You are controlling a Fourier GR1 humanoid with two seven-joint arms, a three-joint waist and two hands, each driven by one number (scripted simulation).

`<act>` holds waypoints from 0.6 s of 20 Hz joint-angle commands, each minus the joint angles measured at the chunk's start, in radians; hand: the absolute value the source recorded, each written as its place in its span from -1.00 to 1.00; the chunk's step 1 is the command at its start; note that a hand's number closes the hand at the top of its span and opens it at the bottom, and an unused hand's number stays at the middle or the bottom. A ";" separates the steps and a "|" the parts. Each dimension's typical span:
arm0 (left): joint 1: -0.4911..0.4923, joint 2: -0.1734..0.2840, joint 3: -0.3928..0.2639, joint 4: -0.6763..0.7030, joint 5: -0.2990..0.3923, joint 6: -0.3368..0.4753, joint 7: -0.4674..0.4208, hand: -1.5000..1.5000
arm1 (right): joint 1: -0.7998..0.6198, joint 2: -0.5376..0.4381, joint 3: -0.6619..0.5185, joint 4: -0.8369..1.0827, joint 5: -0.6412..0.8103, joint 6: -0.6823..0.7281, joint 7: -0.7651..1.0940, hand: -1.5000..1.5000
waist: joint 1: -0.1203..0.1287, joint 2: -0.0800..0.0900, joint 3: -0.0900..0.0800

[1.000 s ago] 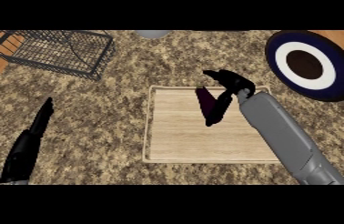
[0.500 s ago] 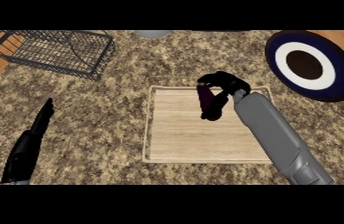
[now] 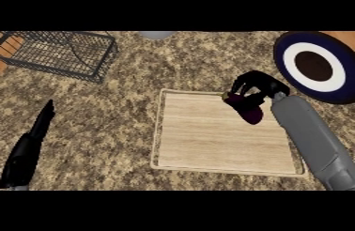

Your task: Pick the eggplant from the tray and place it in the plate

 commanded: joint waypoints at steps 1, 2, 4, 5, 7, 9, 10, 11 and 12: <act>0.015 -0.003 0.021 -0.001 0.017 0.006 -0.009 0.00 | 0.033 -0.317 -0.058 0.026 0.019 0.079 -0.221 1.00 | -0.032 0.018 0.008; 0.011 0.001 0.025 0.006 0.011 0.011 -0.005 0.00 | 0.056 -0.346 -0.055 0.031 0.036 0.056 -0.264 1.00 | -0.048 0.029 0.013; 0.016 -0.004 0.020 -0.007 0.010 0.013 -0.018 0.00 | 0.058 -0.419 -0.079 0.051 0.038 0.054 -0.321 1.00 | -0.046 0.037 0.019; 0.006 -0.013 0.017 -0.013 0.016 0.012 -0.016 0.00 | 0.064 -0.454 -0.091 0.063 0.042 0.041 -0.371 1.00 | -0.042 0.043 0.020; 0.020 -0.009 0.023 -0.012 0.014 0.016 -0.028 0.00 | 0.077 -0.525 -0.123 0.095 0.039 0.026 -0.438 1.00 | -0.029 0.047 0.022; 0.006 -0.023 0.013 -0.021 0.014 0.020 -0.017 0.00 | 0.085 -0.568 -0.149 0.123 0.047 -0.030 -0.510 1.00 | -0.022 0.054 0.024; 0.007 -0.014 0.028 -0.011 0.017 0.021 -0.024 0.00 | 0.085 -0.588 -0.176 0.138 0.034 -0.051 -0.544 1.00 | -0.019 0.055 0.025; 0.017 -0.011 0.027 -0.008 0.014 0.020 -0.027 0.00 | 0.100 -0.610 -0.190 0.153 0.036 -0.078 -0.578 1.00 | -0.020 0.055 0.026; 0.011 -0.014 0.021 -0.017 0.016 0.015 -0.032 0.00 | 0.096 -0.629 -0.212 0.171 0.024 -0.086 -0.606 1.00 | -0.015 0.055 0.026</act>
